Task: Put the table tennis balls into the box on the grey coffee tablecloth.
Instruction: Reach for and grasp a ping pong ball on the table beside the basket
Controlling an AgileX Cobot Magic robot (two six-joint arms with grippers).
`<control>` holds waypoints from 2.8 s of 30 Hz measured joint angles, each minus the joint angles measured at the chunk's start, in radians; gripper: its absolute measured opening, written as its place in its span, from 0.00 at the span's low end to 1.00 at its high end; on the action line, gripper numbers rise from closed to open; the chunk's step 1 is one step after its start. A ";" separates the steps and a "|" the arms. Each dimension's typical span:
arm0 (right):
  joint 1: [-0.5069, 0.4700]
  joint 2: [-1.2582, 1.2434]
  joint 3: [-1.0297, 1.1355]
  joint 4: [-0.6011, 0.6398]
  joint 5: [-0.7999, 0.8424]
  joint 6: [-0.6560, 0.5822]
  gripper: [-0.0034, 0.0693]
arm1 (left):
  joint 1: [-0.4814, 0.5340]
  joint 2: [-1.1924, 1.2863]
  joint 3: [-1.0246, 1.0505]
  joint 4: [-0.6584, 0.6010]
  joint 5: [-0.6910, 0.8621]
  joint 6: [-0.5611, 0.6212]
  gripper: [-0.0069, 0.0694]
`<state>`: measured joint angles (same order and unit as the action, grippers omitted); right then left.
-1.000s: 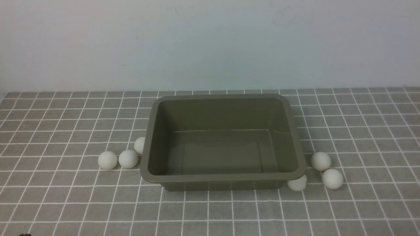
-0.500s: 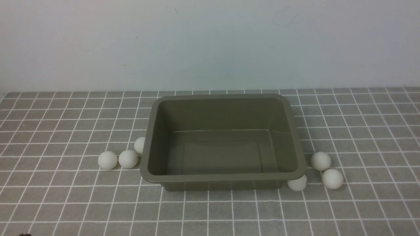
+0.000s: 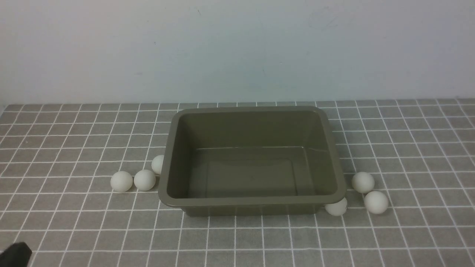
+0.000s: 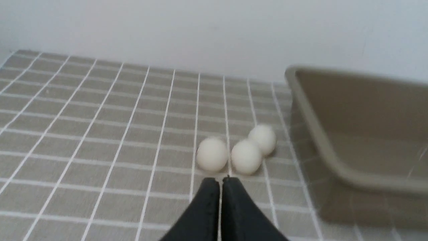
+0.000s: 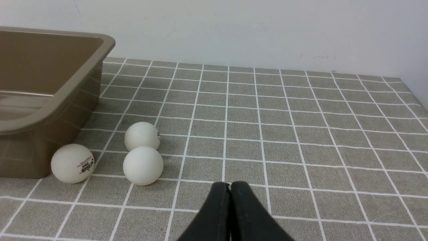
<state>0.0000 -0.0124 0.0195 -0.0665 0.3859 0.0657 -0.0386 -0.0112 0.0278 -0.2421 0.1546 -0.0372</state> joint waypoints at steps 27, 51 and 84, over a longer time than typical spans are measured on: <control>0.020 0.018 -0.146 0.458 -0.004 0.177 0.03 | 0.000 1.136 -0.753 -0.134 0.651 0.183 0.08; 0.022 0.550 -0.750 0.202 0.671 -0.001 0.03 | 0.000 1.878 -1.243 0.035 0.515 0.158 0.78; 0.022 0.867 -0.761 0.192 0.646 0.036 0.04 | -0.019 1.851 -1.393 0.135 0.732 0.097 0.54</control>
<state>0.0215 0.8546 -0.7419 0.1255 1.0317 0.1019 -0.0580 1.8397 -1.3651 -0.1074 0.8869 0.0594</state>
